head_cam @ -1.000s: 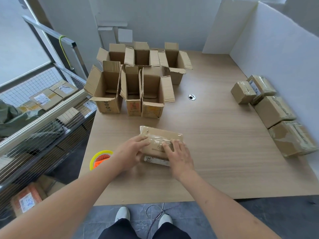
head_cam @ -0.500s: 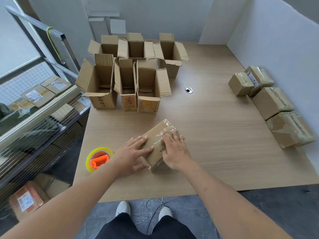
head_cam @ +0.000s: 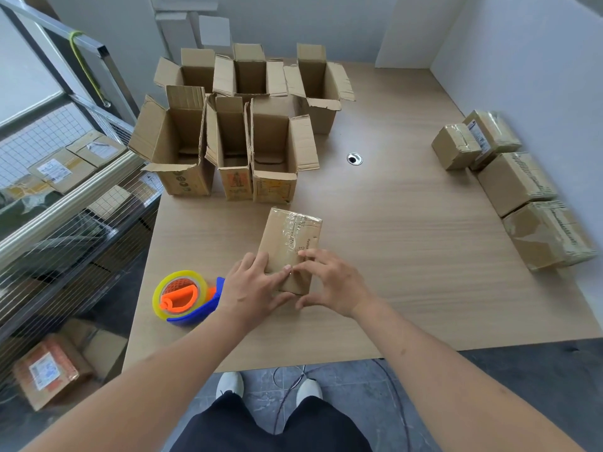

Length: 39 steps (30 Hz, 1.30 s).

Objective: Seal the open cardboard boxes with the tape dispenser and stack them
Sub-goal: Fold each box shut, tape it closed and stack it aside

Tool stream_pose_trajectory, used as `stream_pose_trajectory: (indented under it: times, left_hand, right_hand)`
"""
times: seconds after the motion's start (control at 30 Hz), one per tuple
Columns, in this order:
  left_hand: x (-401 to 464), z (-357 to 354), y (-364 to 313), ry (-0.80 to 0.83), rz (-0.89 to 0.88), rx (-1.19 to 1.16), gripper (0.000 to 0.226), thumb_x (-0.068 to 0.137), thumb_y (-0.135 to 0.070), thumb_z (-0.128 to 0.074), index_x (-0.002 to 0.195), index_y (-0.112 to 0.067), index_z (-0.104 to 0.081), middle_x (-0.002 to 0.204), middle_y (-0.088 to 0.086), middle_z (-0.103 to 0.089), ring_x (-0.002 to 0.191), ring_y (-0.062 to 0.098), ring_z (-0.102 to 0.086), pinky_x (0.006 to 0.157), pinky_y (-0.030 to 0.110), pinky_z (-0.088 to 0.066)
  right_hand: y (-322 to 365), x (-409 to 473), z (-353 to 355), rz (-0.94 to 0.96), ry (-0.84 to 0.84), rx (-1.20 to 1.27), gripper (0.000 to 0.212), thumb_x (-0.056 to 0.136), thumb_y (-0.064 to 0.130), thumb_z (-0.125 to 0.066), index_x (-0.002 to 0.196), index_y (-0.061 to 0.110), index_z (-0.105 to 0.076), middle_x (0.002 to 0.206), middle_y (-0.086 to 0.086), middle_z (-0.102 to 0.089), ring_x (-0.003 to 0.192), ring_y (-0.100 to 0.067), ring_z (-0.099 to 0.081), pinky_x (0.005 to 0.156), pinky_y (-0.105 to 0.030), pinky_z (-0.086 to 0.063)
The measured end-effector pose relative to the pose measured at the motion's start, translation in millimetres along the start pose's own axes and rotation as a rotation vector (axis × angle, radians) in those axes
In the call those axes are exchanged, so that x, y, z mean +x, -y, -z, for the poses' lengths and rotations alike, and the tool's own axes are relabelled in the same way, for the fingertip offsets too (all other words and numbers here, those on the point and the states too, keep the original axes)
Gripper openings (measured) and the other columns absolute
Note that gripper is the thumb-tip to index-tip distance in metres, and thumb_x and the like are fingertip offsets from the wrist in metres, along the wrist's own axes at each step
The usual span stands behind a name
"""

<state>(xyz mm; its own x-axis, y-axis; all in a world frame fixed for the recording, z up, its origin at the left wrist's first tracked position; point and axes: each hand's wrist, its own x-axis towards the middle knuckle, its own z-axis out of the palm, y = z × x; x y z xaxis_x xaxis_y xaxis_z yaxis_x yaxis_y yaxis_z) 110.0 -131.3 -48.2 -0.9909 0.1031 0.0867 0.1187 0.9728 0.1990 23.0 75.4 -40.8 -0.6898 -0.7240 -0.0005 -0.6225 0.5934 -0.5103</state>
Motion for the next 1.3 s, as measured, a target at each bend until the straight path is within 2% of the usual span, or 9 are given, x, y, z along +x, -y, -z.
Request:
stream_pose_trajectory:
  times: [0.13,0.23,0.47,0.6,0.77,0.97,1.1,1.23,1.3]
  left_hand:
    - [-1.5,1.9,8.8,0.013,-0.044,-0.071,0.056,0.078,-0.054,-0.082,0.128,-0.032,-0.072,0.103,0.006,-0.057,0.087,0.028,-0.051,0.075,0.043,-0.056]
    - [-3.7,5.6,29.5,0.033,-0.121,-0.131,0.061,0.076,-0.032,-0.089,0.134,-0.028,-0.069,0.109,0.007,-0.061,0.087,0.03,-0.054,0.078,0.041,-0.057]
    - [-2.2,2.5,48.8,-0.023,-0.211,-0.181,0.057,0.07,-0.005,-0.092,0.124,-0.013,-0.074,0.114,0.014,-0.068,0.086,0.037,-0.062,0.079,0.047,-0.06]
    - [0.7,-1.4,39.8,-0.063,-0.16,-0.22,0.056,0.068,-0.006,-0.093,0.121,-0.011,-0.076,0.109,0.014,-0.068,0.082,0.037,-0.06,0.074,0.049,-0.06]
    - [2.6,-3.2,31.6,-0.026,-0.15,-0.265,0.057,0.074,-0.026,-0.092,0.126,-0.014,-0.073,0.107,0.008,-0.064,0.09,0.032,-0.057,0.079,0.047,-0.059]
    - [-4.2,-6.3,43.7,-0.053,-0.207,-0.164,0.052,0.074,-0.02,-0.093,0.123,-0.015,-0.075,0.116,0.015,-0.068,0.126,0.045,-0.059,0.107,0.061,-0.046]
    - [-4.0,-9.3,36.5,-0.044,-0.173,-0.223,0.051,0.072,-0.008,-0.093,0.12,-0.011,-0.077,0.115,0.02,-0.069,0.125,0.046,-0.061,0.105,0.063,-0.047]
    - [5.2,5.5,45.0,0.074,-0.219,-0.207,0.049,0.079,-0.015,-0.088,0.126,-0.017,-0.075,0.118,0.016,-0.065,0.124,0.04,-0.062,0.114,0.053,-0.042]
    - [14.0,20.1,51.6,0.177,-0.247,-0.194,0.043,0.089,-0.023,-0.08,0.13,-0.026,-0.072,0.121,0.008,-0.06,0.12,0.032,-0.059,0.106,0.047,-0.051]
  right_hand:
    - [-3.2,-1.5,-2.5,0.032,-0.004,-0.028,0.064,0.064,0.044,-0.093,0.119,0.018,-0.073,0.142,-0.003,-0.058,0.132,-0.023,-0.053,0.097,-0.041,-0.054]
    - [-5.9,-3.0,-7.0,0.095,-0.03,-0.079,0.058,0.066,0.037,-0.094,0.116,0.015,-0.073,0.14,-0.008,-0.059,0.131,-0.029,-0.056,0.083,-0.045,-0.061]
    - [-9.5,-4.6,-15.3,0.087,-0.045,-0.028,0.05,0.08,0.021,-0.086,0.125,0.009,-0.071,0.151,-0.009,-0.052,0.144,-0.029,-0.045,0.103,-0.049,-0.053]
    - [-4.0,-5.9,-13.3,-0.015,-0.14,-0.126,0.053,0.077,0.018,-0.087,0.128,0.021,-0.071,0.14,-0.01,-0.058,0.126,-0.033,-0.057,0.093,-0.043,-0.057]
    - [1.3,-3.1,-16.3,-0.322,-0.151,0.016,0.063,0.084,0.001,-0.077,0.138,0.031,-0.064,0.096,-0.001,-0.053,0.084,-0.021,-0.055,0.072,-0.034,-0.049]
    - [9.7,4.5,-16.0,-0.499,-0.153,0.008,0.057,0.084,0.003,-0.074,0.138,0.018,-0.062,0.107,-0.011,-0.075,0.098,-0.032,-0.069,0.085,-0.038,-0.055]
    - [21.6,4.3,-23.6,-0.507,-0.16,-0.143,0.054,0.088,-0.002,-0.064,0.139,0.015,-0.059,0.098,-0.015,-0.073,0.09,-0.038,-0.068,0.075,-0.04,-0.053]
    - [31.2,0.0,-30.5,-0.556,-0.08,-0.18,0.066,0.095,0.006,-0.056,0.157,0.021,-0.037,0.104,-0.012,-0.072,0.095,-0.035,-0.068,0.081,-0.04,-0.053]
    - [30.9,1.0,-29.4,-0.546,-0.062,-0.179,0.071,0.095,0.018,-0.064,0.159,0.018,-0.032,0.111,-0.01,-0.071,0.102,-0.033,-0.067,0.086,-0.039,-0.052]
